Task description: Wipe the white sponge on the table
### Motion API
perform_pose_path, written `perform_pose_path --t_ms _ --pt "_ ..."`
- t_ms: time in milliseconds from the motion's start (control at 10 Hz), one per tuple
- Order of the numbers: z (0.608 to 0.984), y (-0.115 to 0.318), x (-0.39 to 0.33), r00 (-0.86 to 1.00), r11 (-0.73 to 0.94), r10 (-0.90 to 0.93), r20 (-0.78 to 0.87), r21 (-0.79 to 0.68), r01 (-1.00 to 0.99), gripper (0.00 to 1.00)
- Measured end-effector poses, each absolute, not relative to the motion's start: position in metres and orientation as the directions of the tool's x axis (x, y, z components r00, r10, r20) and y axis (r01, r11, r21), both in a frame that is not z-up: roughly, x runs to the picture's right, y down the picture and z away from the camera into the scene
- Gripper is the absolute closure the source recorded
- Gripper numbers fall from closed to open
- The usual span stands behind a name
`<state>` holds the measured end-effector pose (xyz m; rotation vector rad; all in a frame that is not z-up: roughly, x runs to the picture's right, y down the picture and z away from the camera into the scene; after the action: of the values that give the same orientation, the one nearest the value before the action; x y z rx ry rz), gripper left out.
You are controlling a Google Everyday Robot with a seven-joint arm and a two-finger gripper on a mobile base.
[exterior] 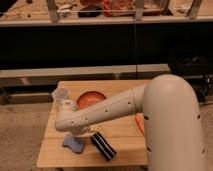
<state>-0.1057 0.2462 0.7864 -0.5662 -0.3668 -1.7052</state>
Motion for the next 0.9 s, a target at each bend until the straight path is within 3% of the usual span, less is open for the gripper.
perform_pose_path --t_ms 200,500,900 --pt "0.782 0.246 -0.109 -0.177 -0.224 -0.818 0.547 -0.020 0.974 0.20" --pt "0.765 0.242 -0.115 -0.409 -0.303 -0.775 0.481 0.285 0.909 0.20" --pt "0.763 0.243 -0.138 -0.582 -0.385 -0.700 0.414 0.467 0.796 0.20"
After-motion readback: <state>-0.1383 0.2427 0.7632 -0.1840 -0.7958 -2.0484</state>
